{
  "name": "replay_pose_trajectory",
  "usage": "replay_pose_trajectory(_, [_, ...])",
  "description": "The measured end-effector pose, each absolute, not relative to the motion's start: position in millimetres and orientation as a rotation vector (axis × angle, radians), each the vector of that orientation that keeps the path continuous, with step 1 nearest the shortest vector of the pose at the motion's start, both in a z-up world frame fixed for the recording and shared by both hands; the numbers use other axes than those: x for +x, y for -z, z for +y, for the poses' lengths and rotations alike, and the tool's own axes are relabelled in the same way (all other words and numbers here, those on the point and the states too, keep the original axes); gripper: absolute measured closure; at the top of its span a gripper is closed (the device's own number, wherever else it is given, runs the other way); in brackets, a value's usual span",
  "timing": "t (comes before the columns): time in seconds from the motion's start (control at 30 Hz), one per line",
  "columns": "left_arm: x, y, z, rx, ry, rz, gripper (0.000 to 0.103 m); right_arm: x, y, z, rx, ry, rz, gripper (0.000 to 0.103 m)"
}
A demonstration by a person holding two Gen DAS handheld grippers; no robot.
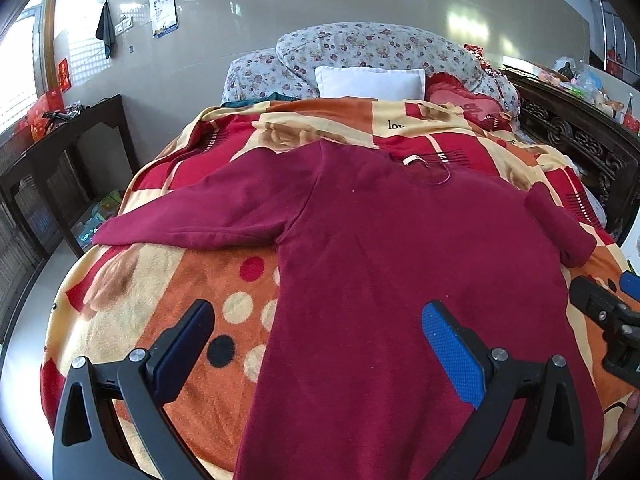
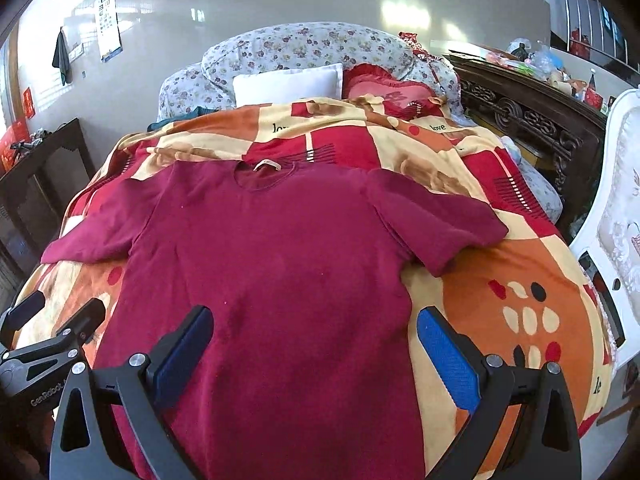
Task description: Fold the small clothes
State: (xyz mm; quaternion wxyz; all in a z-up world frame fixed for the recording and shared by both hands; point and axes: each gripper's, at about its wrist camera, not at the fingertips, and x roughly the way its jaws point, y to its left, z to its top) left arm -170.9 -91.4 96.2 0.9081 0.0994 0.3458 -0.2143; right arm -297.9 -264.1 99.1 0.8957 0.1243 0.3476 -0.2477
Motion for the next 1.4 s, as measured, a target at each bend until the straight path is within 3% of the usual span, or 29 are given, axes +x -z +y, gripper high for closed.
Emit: replay_pose_trajectory(1.4, [-143.5, -76.6, -91.9, 0.199, 0.412, 0.764, 0.0, -251.4, -73.6, -261.0, 0.267, 0.485, 0.786, 0.0])
